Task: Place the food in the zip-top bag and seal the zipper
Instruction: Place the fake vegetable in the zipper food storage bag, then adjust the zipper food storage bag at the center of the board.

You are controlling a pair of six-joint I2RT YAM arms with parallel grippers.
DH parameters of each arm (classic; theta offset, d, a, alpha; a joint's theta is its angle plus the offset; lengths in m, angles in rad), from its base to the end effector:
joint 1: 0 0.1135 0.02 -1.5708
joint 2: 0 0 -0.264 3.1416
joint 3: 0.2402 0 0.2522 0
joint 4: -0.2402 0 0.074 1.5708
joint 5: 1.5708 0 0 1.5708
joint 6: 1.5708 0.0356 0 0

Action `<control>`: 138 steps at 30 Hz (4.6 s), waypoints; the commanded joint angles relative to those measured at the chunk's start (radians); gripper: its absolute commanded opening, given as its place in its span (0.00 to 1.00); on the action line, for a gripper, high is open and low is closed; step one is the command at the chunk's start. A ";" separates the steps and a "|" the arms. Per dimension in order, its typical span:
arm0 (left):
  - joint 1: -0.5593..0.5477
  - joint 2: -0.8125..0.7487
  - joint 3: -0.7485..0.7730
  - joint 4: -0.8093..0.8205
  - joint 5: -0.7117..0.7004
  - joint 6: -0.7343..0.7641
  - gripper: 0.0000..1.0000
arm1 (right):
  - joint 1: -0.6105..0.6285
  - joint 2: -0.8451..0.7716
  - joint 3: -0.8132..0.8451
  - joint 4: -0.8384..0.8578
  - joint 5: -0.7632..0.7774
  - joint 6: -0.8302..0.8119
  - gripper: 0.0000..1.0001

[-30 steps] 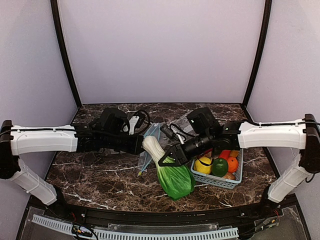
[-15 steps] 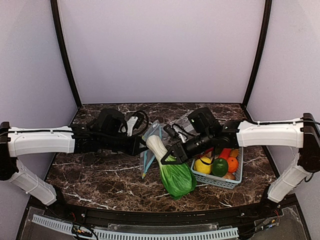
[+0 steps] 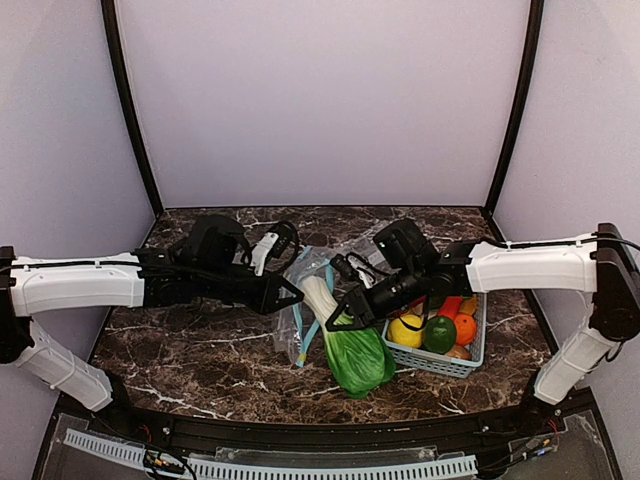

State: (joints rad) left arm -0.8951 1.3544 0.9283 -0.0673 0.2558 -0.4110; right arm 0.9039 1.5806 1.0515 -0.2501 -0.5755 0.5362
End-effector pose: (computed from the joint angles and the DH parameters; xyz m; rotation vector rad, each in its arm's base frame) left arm 0.1848 -0.2449 0.2734 0.6973 2.1130 -1.0323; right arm 0.1940 0.2777 0.2326 -0.7937 2.5045 1.2986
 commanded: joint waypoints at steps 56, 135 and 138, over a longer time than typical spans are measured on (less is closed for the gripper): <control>-0.093 0.174 0.098 -0.118 0.232 0.256 0.01 | 0.018 0.067 0.063 -0.058 -0.227 -0.244 0.29; 0.187 -0.111 -0.101 -0.045 0.378 -0.054 0.01 | 0.059 0.125 0.139 -0.031 -0.070 -0.327 0.26; 0.173 -0.097 -0.095 -0.030 0.380 -0.055 0.01 | 0.058 0.141 0.146 -0.022 -0.079 -0.318 0.27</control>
State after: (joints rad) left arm -0.7006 1.2427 0.8413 -0.1276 0.6014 -0.4583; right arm 0.9512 1.6932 1.1564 -0.3367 -0.6468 0.2008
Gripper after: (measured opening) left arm 0.010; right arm 0.327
